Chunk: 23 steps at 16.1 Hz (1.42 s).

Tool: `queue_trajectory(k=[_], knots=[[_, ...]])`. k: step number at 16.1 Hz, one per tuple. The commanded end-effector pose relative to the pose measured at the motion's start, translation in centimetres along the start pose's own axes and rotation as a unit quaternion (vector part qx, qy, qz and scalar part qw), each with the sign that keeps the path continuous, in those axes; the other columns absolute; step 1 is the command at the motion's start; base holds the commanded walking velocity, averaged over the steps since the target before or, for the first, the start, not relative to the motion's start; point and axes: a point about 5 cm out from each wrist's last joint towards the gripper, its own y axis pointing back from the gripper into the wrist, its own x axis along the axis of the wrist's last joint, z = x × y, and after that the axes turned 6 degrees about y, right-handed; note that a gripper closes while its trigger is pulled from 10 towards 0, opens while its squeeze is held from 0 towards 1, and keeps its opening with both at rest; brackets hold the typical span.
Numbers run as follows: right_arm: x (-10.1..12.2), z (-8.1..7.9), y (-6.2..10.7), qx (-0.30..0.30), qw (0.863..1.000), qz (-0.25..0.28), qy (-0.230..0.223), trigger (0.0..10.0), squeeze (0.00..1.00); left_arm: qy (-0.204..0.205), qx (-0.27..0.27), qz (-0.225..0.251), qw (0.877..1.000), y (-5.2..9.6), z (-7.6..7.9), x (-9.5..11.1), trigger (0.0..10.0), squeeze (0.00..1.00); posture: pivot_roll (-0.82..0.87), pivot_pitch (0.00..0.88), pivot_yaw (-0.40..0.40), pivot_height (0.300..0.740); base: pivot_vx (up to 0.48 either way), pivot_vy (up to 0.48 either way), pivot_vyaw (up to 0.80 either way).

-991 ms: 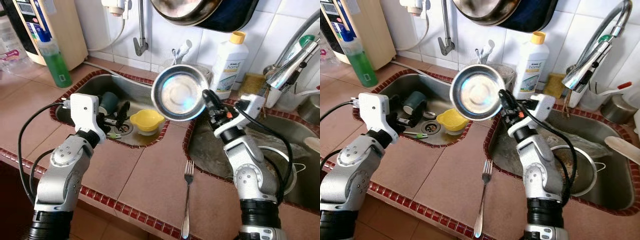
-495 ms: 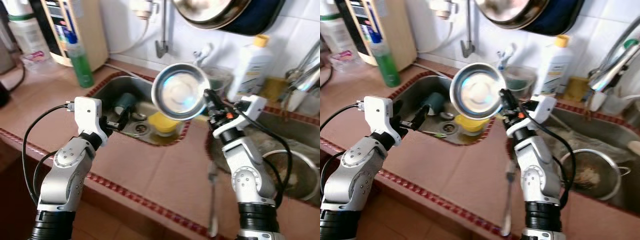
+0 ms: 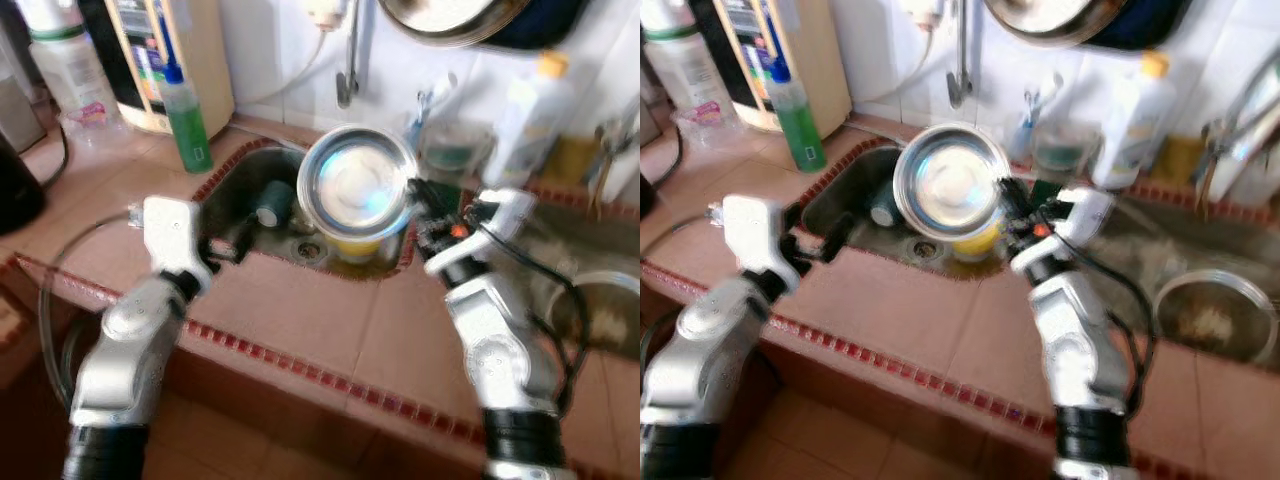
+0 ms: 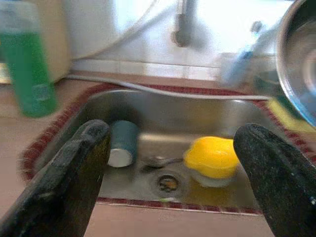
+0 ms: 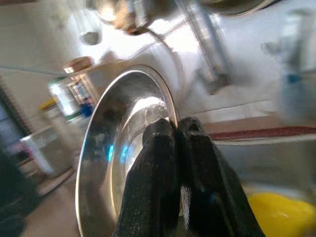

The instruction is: Kitchen organization

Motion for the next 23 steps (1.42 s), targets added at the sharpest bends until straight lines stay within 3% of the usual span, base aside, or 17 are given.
queue_trajectory(k=[1, 7, 15, 23], knots=[[0.67, -0.65, -0.44, 0.012, 1.000, 0.017, -0.001, 10.0, 0.00, -0.009, 0.005, 0.001, 1.000, 0.08, -0.37, 0.34, 10.0, 0.00, -0.08, 0.037, 0.020, 0.740, 0.000, 0.345, 0.00], [0.32, -1.02, -0.53, 0.017, 1.000, 0.009, -0.013, 10.0, 0.00, -0.023, -0.010, -0.001, 1.000, 0.07, 0.14, 0.12, 10.0, 0.00, -0.08, 0.037, 0.022, 0.740, 0.000, 0.102, 0.00], [-0.03, -1.12, -0.68, 0.016, 1.000, 0.002, -0.013, 10.0, 0.00, -0.038, -0.020, -0.006, 0.999, 0.09, 0.11, 0.04, 10.0, 0.00, -0.08, 0.036, 0.024, 0.740, 0.000, 0.000, -0.61], [0.16, -1.18, -0.77, 0.019, 1.000, 0.010, -0.015, 10.0, 0.00, -0.032, -0.026, -0.010, 0.999, 0.14, 0.07, -0.02, 10.0, 0.00, -0.08, 0.031, 0.021, 0.740, 0.000, 0.000, 0.00]])
